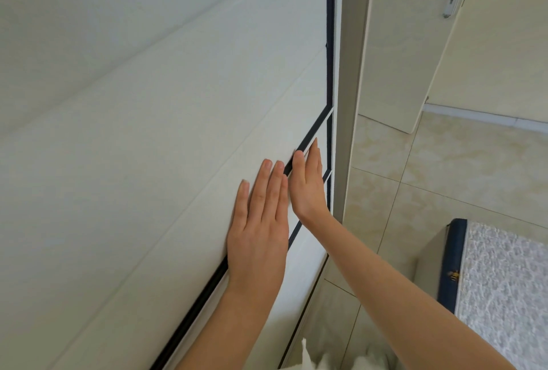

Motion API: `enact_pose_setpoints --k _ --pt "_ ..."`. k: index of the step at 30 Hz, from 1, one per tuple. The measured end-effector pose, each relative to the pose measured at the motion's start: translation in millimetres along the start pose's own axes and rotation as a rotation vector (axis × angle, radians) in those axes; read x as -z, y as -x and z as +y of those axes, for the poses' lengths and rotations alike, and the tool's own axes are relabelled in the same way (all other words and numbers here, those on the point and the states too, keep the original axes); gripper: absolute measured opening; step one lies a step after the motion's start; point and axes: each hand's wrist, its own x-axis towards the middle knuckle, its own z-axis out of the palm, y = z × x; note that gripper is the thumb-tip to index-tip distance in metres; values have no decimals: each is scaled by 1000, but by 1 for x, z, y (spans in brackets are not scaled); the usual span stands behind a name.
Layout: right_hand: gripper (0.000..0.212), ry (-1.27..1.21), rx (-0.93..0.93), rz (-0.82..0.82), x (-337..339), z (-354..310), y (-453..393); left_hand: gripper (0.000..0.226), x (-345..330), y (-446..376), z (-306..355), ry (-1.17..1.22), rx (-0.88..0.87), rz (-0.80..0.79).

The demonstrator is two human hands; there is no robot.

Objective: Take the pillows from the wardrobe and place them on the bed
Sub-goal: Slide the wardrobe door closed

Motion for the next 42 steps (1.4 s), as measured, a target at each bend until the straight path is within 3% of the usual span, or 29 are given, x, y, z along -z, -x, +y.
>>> enact_pose_setpoints --k 12,18,22,29,38,42 --pt "79 51 -30 -87 39 4 -75 67 -14 -74 32 -59 13 4" --pt "75 72 -21 -129 57 4 -105 68 -21 -103 46 -43 35 5" --pt "73 80 -15 -172 58 6 -109 75 -23 -108 52 -34 75 -36" --pt "73 84 -18 -186 59 8 -114 67 -26 -110 56 -52 98 -22" --pt "83 211 -32 -295 82 0 -126 75 -13 -117 69 81 212 -120" --pt "72 280 -76 -301 99 -10 -133 74 -6 -115 74 113 232 -123"
